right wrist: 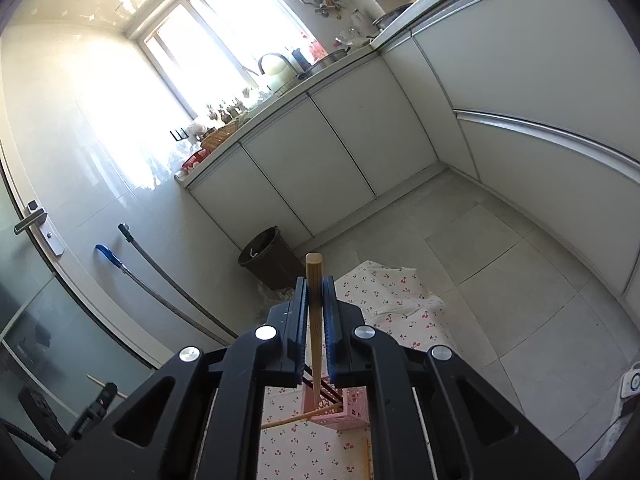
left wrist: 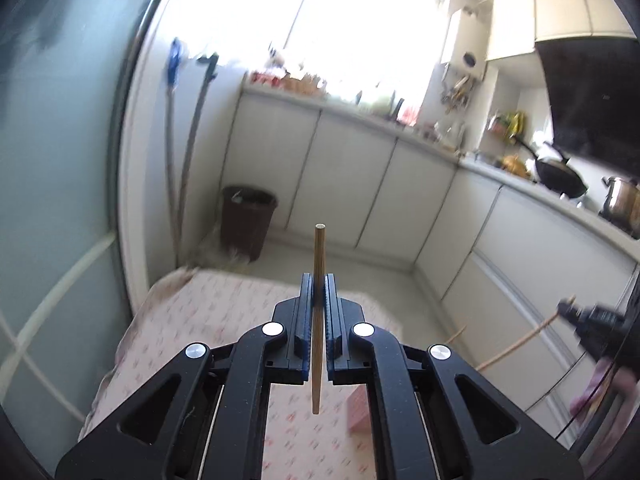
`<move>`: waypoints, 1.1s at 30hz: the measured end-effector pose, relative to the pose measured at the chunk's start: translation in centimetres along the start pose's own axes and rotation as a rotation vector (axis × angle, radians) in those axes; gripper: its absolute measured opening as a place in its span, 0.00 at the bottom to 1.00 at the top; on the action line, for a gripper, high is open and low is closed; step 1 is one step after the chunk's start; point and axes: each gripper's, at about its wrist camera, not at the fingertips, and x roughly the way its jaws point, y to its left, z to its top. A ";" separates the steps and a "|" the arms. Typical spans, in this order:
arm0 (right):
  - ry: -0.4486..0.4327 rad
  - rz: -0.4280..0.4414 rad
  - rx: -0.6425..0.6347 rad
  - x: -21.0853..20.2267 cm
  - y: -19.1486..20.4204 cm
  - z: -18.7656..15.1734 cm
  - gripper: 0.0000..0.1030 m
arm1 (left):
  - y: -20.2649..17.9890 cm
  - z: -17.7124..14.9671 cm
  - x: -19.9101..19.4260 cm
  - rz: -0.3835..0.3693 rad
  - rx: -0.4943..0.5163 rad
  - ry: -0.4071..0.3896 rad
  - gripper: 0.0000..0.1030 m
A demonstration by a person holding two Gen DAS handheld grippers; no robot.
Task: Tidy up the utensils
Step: 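Lift the left gripper's stick over the pink basket and open it, then open the right gripper to drop its stick into the pink basket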
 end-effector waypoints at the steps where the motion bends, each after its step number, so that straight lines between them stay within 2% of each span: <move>1: -0.006 0.002 0.000 -0.1 0.0 0.2 0.08 | -1.1 0.8 0.3 -0.023 0.007 -0.017 0.04; 4: -0.019 0.001 0.001 -0.2 0.0 0.7 0.08 | -4.3 2.1 1.3 -0.078 0.035 -0.041 0.04; 8: -0.020 -0.005 0.011 0.2 -0.5 1.3 0.08 | -7.9 0.9 4.6 -0.125 0.067 -0.004 0.05; 9: -0.019 -0.008 0.015 0.4 -0.6 1.4 0.08 | -8.6 0.3 6.0 -0.123 0.083 0.026 0.05; 11: -0.016 -0.014 0.020 0.8 -0.9 1.6 0.08 | -9.3 -1.6 9.2 -0.120 0.074 0.142 0.08; 12: -0.014 -0.015 0.022 0.9 -1.0 1.6 0.08 | -9.1 -2.2 9.9 -0.118 0.052 0.172 0.11; 14: -0.011 -0.019 0.023 1.2 -1.0 1.8 0.08 | -7.9 -2.9 10.0 -0.101 -0.008 0.168 0.29; 18: -0.015 -0.031 0.010 1.8 -0.6 1.8 0.08 | -5.2 -2.2 8.5 -0.068 -0.081 0.113 0.34; 23: 0.000 -0.047 -0.031 3.6 1.1 1.1 0.08 | -2.8 -1.9 7.5 -0.073 -0.135 0.103 0.38; 26: 0.020 -0.073 -0.069 5.3 2.2 0.2 0.08 | -2.1 -1.8 7.9 -0.078 -0.141 0.123 0.39; 29: 0.046 -0.059 -0.094 7.7 2.8 -1.1 0.12 | -1.9 -2.4 8.6 -0.072 -0.123 0.152 0.40; 31: 0.099 -0.034 -0.089 9.2 2.8 -2.1 0.21 | -2.0 -2.9 9.0 -0.076 -0.111 0.177 0.40; 33: 0.118 -0.036 -0.113 9.5 3.4 -2.7 0.23 | -2.3 -3.2 9.0 -0.091 -0.096 0.191 0.42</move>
